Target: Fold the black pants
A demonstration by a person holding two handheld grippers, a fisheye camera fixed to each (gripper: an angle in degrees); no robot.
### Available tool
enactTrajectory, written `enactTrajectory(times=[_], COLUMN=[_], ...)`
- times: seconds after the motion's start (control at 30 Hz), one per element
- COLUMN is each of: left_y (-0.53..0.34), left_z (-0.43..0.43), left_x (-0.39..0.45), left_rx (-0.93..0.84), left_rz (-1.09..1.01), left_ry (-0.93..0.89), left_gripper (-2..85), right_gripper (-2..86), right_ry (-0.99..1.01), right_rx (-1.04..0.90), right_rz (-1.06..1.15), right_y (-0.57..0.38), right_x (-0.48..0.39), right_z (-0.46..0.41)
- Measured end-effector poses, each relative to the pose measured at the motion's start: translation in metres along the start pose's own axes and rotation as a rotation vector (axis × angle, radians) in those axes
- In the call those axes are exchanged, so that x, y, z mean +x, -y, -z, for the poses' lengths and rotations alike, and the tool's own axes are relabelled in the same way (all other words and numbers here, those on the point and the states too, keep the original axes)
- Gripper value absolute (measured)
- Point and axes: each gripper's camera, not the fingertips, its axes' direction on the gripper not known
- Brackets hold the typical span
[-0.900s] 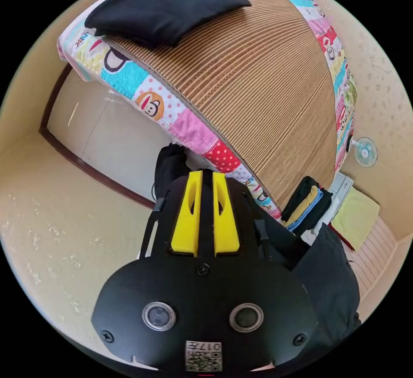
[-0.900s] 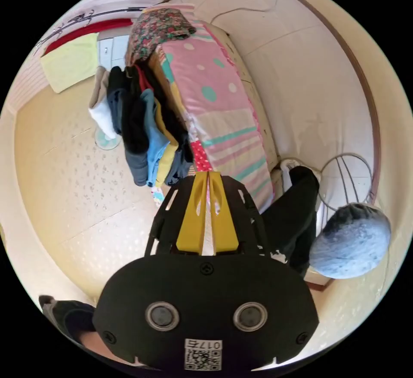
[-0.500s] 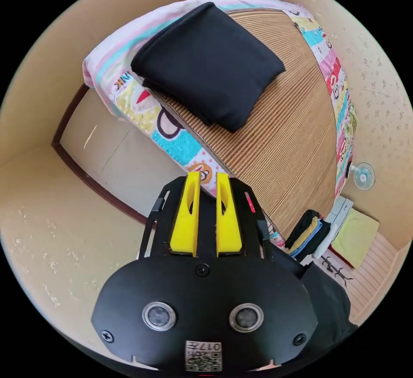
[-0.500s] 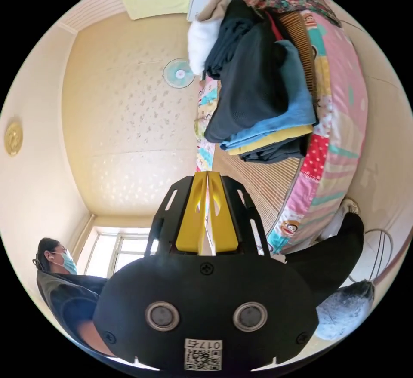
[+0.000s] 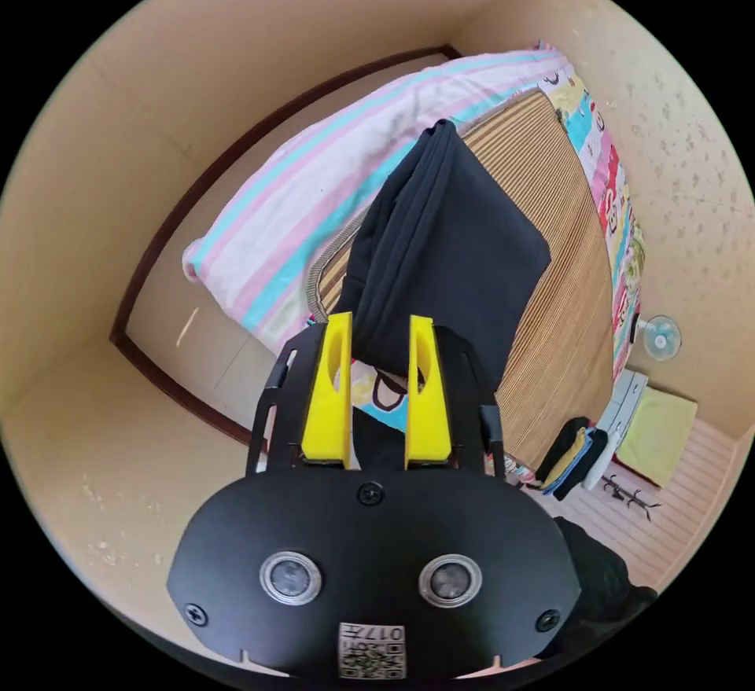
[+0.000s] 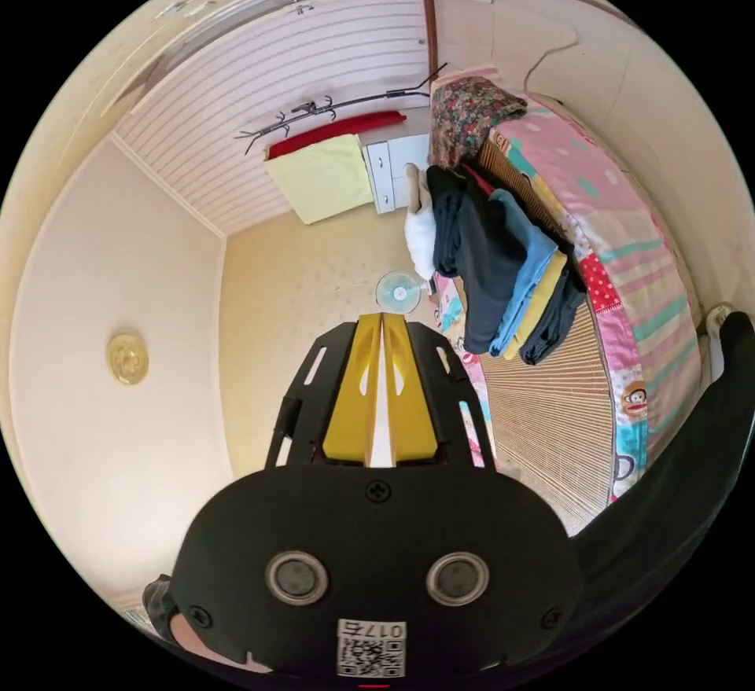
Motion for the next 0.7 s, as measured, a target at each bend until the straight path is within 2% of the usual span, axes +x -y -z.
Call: enactTrajectory(times=[0.07,0.13,0.3,0.4,0.47,0.57,0.7], left_y=[0.02,0.031,0.033,0.03,0.024,0.003,-0.034], left_z=[-0.026,-0.05,-0.073,-0.06,-0.045,-0.041,-0.069], left_x=[-0.003,-0.011,-0.035,-0.027,0.014,0.101,0.204], left_rx=[-0.043,-0.062,0.023,0.127,0.199,0.214,0.188], left_rz=[-0.039,0.022,0.17,0.021,-0.212,-0.482,-0.686], left_ry=[0.007,-0.035,-0.175,-0.398,-0.581,-0.645,-0.711], left_gripper=[10.8,11.2,7.2,5.8,5.5,5.4,5.4], right_gripper=[0.3,0.3,0.3,0.3,0.4,0.4,0.3], right_ry=[-0.043,-0.103,-0.237,-0.228,-0.192,-0.16,-0.233], right_rx=[-0.061,-0.147,-0.24,-0.18,-0.134,-0.148,-0.213], right_rz=[0.056,0.146,0.266,0.244,0.214,0.175,0.136], right_y=[-0.004,-0.007,-0.019,-0.025,-0.026,-0.025,-0.029], right_x=[-0.023,-0.052,-0.082,-0.071,-0.056,-0.026,0.011], right_z=[-0.011,-0.026,-0.034,-0.018,-0.007,-0.006,-0.04])
